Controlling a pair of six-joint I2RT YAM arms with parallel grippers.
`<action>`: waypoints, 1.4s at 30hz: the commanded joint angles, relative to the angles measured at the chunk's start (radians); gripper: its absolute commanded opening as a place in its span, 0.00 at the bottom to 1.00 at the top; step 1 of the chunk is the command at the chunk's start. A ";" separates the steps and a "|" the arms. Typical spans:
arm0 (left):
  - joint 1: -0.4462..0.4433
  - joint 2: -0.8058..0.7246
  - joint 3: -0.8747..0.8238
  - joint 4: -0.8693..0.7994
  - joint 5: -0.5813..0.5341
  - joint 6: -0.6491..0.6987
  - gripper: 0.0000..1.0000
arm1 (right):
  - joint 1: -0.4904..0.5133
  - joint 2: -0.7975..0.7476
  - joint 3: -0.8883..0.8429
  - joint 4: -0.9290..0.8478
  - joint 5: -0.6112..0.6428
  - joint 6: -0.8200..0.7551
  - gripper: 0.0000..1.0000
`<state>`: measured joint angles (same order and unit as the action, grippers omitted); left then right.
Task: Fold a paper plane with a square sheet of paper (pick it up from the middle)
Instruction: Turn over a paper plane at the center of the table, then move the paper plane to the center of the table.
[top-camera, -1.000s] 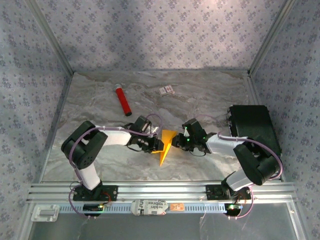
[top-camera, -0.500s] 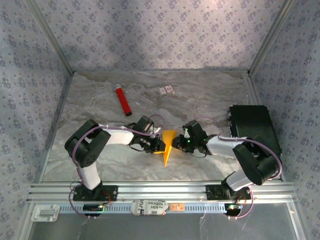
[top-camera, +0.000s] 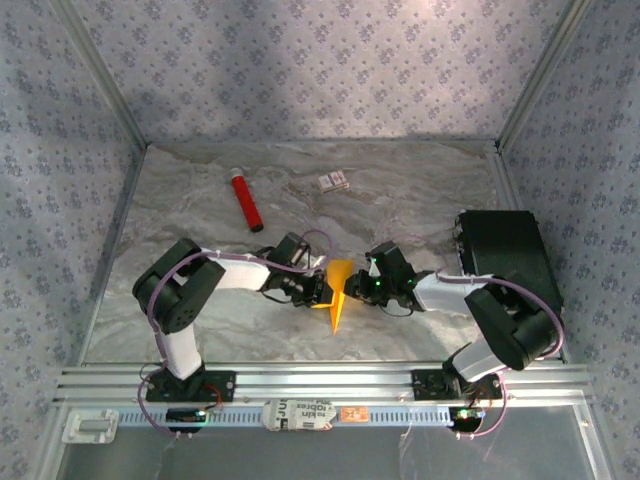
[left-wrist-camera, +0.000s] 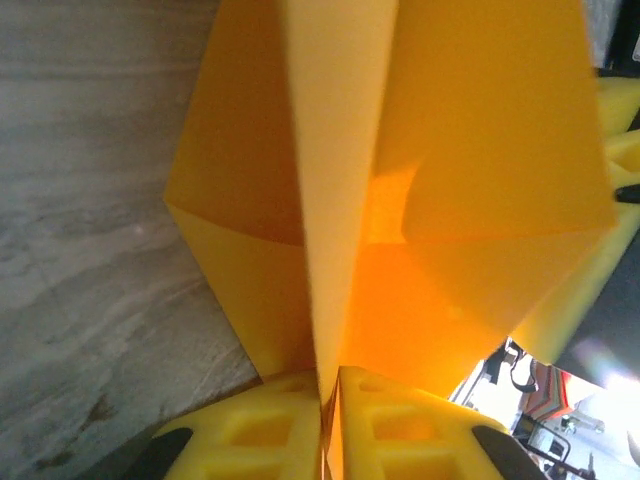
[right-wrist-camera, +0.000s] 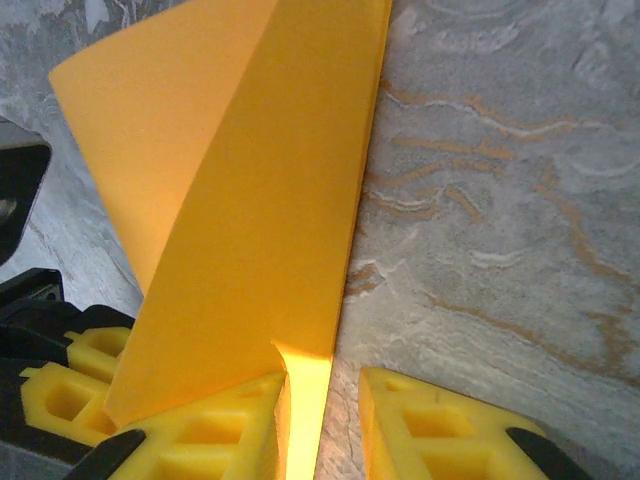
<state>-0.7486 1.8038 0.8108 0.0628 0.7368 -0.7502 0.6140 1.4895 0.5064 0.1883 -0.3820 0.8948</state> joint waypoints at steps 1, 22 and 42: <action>-0.007 0.001 0.009 0.024 0.019 -0.012 0.09 | -0.003 0.003 -0.017 0.004 -0.014 0.015 0.26; -0.010 -0.177 0.212 -0.748 -0.638 0.186 0.02 | -0.026 -0.134 -0.006 -0.132 0.084 0.000 0.29; -0.024 -0.101 0.255 -0.788 -0.614 0.207 0.13 | -0.013 -0.120 0.004 -0.142 0.090 -0.009 0.29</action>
<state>-0.7662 1.6936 1.0401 -0.6991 0.1120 -0.5568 0.5945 1.3701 0.4942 0.0769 -0.3092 0.8978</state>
